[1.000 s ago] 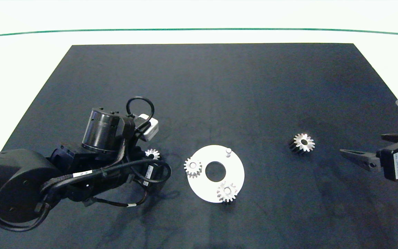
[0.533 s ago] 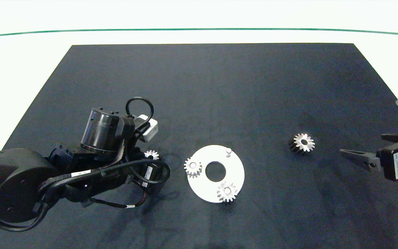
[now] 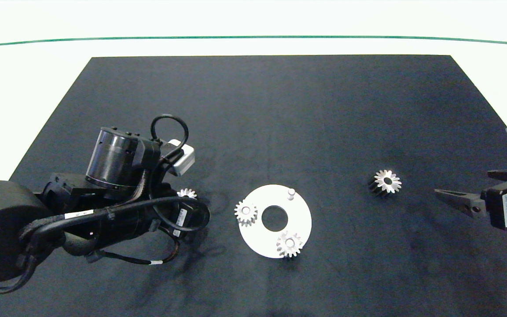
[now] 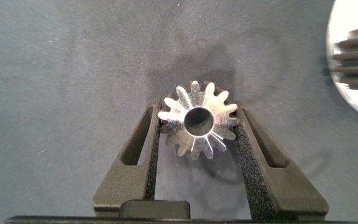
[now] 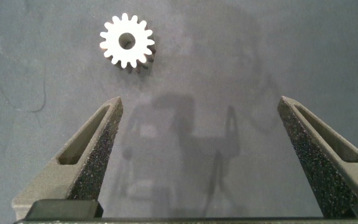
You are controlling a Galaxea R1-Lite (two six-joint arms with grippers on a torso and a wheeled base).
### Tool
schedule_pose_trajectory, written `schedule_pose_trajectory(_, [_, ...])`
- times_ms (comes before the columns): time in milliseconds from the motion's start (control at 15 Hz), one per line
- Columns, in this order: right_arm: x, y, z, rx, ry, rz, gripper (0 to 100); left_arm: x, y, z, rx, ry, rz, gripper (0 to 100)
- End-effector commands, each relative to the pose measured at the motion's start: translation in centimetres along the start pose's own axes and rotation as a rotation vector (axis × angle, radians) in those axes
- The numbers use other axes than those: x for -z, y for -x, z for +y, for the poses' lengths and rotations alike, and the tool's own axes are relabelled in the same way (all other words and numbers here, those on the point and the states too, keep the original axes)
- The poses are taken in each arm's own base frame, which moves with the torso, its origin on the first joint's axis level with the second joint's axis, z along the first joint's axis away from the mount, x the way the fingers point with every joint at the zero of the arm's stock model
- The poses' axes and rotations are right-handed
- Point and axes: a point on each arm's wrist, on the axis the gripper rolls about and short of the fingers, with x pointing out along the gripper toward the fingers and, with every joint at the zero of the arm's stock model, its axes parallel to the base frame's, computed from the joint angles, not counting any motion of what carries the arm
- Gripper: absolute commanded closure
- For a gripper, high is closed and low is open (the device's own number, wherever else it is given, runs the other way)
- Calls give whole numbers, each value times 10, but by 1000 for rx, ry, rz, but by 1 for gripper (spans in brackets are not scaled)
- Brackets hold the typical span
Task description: Remove an incorrectly installed larger gear and replace it with the correct smaller gear
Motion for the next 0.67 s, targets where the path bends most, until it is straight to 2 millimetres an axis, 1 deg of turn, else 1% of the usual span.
schedule_pose_trajectory(67, [0,3,0,2,-3,-9,0,-9,22,0,3,-5,-45,84])
schedule_pose_trajectory(200, [-1,4,-1,5,-59,-10,0,-16,32,-8,35,-21,-82,84])
schedule_pose_trajectory(267, [-1,4,-1,10,-70,-14,0,-20,37,-16,63,-35,-105,84])
schedule_pose_trajectory(400, [0,5,-9,47,-98,-10,0,-27,42,-29,96,-58,-134,84])
schedule_pose_trajectory(467, [1,5,-13,70,-113,-5,0,-32,44,-35,106,-67,-148,84])
schedule_pose_trajectory(533, [2,5,-16,84,-124,-3,0,-35,44,-37,106,-69,-150,84])
schedule_pose_trajectory(600, [3,9,-21,101,-141,-15,0,-38,44,-49,121,-106,-113,84])
schedule_pose_trajectory(667, [3,14,-24,118,-149,-23,0,-42,42,-55,117,-120,-100,84])
